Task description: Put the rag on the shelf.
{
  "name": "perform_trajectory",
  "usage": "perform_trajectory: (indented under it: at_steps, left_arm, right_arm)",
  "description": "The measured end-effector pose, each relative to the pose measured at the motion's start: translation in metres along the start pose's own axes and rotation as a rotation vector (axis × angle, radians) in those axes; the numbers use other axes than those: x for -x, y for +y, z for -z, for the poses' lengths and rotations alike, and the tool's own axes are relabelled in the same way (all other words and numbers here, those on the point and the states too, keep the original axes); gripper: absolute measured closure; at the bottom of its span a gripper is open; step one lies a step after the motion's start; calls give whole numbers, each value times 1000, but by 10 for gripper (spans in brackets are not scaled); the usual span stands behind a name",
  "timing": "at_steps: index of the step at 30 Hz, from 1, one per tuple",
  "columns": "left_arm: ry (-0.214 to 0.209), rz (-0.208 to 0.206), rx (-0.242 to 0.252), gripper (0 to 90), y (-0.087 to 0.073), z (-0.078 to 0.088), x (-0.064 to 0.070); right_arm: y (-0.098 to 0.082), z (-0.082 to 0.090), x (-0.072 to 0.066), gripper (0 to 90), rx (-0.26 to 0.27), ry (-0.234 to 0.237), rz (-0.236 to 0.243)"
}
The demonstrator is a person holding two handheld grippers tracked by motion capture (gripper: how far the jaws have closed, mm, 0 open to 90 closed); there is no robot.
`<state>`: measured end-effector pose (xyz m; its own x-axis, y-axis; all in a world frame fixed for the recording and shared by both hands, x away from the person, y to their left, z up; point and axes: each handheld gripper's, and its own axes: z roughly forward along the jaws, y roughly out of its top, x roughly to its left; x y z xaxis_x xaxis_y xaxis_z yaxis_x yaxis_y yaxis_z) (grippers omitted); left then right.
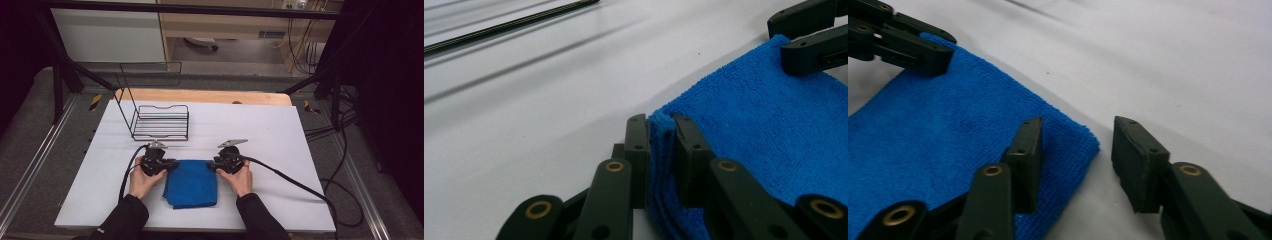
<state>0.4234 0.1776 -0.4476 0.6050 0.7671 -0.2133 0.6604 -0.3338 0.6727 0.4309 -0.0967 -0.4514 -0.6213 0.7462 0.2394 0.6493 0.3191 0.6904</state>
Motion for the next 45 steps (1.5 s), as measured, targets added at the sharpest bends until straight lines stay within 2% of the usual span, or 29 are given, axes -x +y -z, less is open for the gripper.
perform_trajectory:
  at_steps: [2,4,5,6,10,15,19,27,28,30,32,38,45]
  left_arm:
    - [-4,5,-2,791,0,-1,0]
    - [-9,11,-3,794,0,-1,-1]
    - [-12,14,-5,794,0,-1,-1]
    - [-13,16,-6,807,0,-1,-1]
    - [-10,6,-11,840,1,-1,1]
    - [-19,7,3,849,0,2,1]
    - [-31,11,48,850,2,10,2]
    - [-34,-18,132,847,1,32,8]
    - [-35,-19,141,847,1,33,8]
    - [-36,-26,160,847,0,37,11]
    - [-28,-41,182,847,1,42,14]
    - [-20,-79,258,846,2,56,22]
    - [-10,-114,317,845,4,67,30]
  right_arm:
    - [0,0,0,602,0,1,-4]
    - [0,0,-1,696,-13,23,-23]
    - [0,0,-1,696,-13,23,-23]
    - [0,-1,0,764,-23,37,-33]
    - [2,0,0,848,-29,60,-43]
    - [4,6,0,862,-23,70,-44]
    - [5,11,-2,863,-2,71,-39]
    - [9,31,-11,862,111,93,-9]
    - [9,31,-11,862,111,93,-9]
    - [7,37,-15,862,143,89,23]
    - [7,39,-17,862,150,87,27]
    - [7,56,-23,862,224,100,59]
    - [10,69,-27,862,282,96,93]
